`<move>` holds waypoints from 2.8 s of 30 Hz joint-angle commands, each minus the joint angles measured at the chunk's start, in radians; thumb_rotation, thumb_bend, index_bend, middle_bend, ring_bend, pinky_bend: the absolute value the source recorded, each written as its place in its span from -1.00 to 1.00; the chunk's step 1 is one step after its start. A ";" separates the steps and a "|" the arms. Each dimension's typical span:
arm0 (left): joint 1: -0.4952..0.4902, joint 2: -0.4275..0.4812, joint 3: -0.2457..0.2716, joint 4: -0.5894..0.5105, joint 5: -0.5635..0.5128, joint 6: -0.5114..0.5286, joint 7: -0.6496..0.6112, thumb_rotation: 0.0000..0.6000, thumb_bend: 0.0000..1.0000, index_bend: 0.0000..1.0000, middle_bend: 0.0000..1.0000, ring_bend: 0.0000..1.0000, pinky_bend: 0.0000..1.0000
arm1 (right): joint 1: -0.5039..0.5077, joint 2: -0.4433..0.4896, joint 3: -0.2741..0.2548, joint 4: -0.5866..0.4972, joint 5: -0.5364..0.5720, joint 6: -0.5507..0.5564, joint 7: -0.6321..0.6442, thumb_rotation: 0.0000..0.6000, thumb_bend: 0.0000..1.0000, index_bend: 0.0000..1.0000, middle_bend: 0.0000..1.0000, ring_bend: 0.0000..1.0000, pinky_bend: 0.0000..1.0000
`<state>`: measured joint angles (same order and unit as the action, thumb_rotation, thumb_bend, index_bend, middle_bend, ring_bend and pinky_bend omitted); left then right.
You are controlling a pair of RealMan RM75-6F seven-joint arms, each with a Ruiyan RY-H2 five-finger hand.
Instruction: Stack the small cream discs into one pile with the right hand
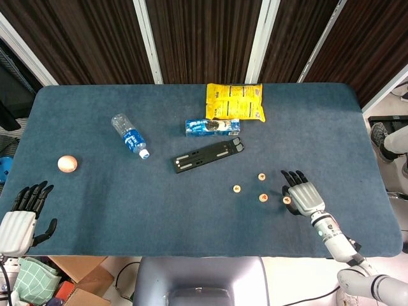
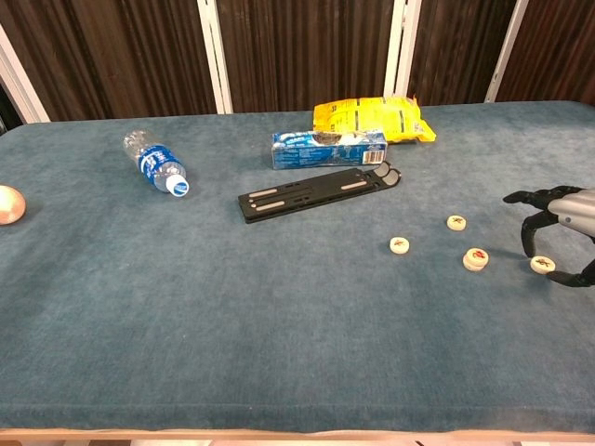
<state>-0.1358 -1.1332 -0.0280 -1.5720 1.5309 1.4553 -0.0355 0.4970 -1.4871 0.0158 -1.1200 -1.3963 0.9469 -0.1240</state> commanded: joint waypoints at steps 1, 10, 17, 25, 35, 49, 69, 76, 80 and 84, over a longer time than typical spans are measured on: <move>0.000 0.000 0.000 0.000 0.000 0.000 0.001 1.00 -0.12 -1.00 -0.97 -1.00 -0.85 | 0.001 -0.001 0.000 0.001 0.000 -0.002 0.000 1.00 -0.08 0.14 -1.00 -1.00 -1.00; 0.000 0.002 0.001 -0.001 0.002 0.000 -0.001 1.00 -0.12 -1.00 -0.97 -1.00 -0.85 | -0.001 0.003 0.006 -0.012 -0.004 0.010 0.007 1.00 -0.08 0.28 -1.00 -1.00 -1.00; 0.000 0.000 0.001 0.000 0.001 0.000 -0.004 1.00 -0.12 -1.00 -0.97 -1.00 -0.85 | -0.003 0.046 0.035 -0.112 -0.042 0.095 0.046 1.00 -0.08 0.29 -1.00 -1.00 -1.00; -0.002 -0.001 0.001 0.000 0.004 0.001 -0.004 1.00 -0.12 -1.00 -0.97 -1.00 -0.85 | 0.060 0.038 0.073 -0.174 0.012 0.000 0.004 1.00 -0.08 0.29 -1.00 -1.00 -1.00; 0.007 0.006 0.000 -0.004 0.005 0.016 -0.018 1.00 -0.12 -1.00 -0.97 -1.00 -0.85 | 0.084 0.001 0.075 -0.142 0.058 -0.045 -0.040 1.00 -0.08 0.29 -1.00 -1.00 -1.00; 0.008 0.006 -0.002 -0.008 0.000 0.014 -0.022 1.00 -0.12 -1.00 -0.97 -1.00 -0.84 | 0.088 -0.005 0.059 -0.138 0.068 -0.056 -0.055 1.00 -0.08 0.12 -1.00 -1.00 -1.00; 0.008 0.008 -0.001 -0.010 0.004 0.014 -0.025 1.00 -0.12 -1.00 -0.97 -1.00 -0.84 | 0.100 0.017 0.101 -0.200 0.055 -0.017 0.059 1.00 -0.11 -0.12 -1.00 -1.00 -1.00; 0.006 0.007 -0.003 -0.008 -0.007 0.007 -0.002 1.00 -0.11 -1.00 -0.97 -1.00 -0.84 | 0.179 -0.085 0.150 -0.129 0.148 -0.116 0.002 1.00 -0.11 -0.05 -1.00 -1.00 -1.00; 0.008 0.011 -0.006 -0.010 -0.013 0.007 -0.007 1.00 -0.10 -1.00 -0.97 -1.00 -0.84 | 0.216 -0.142 0.159 -0.080 0.191 -0.161 -0.035 1.00 -0.11 -0.01 -1.00 -1.00 -1.00; 0.009 0.016 -0.005 -0.013 -0.018 0.004 -0.008 1.00 -0.10 -1.00 -0.97 -1.00 -0.84 | 0.233 -0.175 0.155 -0.045 0.207 -0.176 -0.063 1.00 -0.11 0.02 -1.00 -1.00 -1.00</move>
<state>-0.1265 -1.1171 -0.0333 -1.5845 1.5131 1.4593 -0.0433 0.7238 -1.6542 0.1704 -1.1724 -1.1961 0.7768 -0.1797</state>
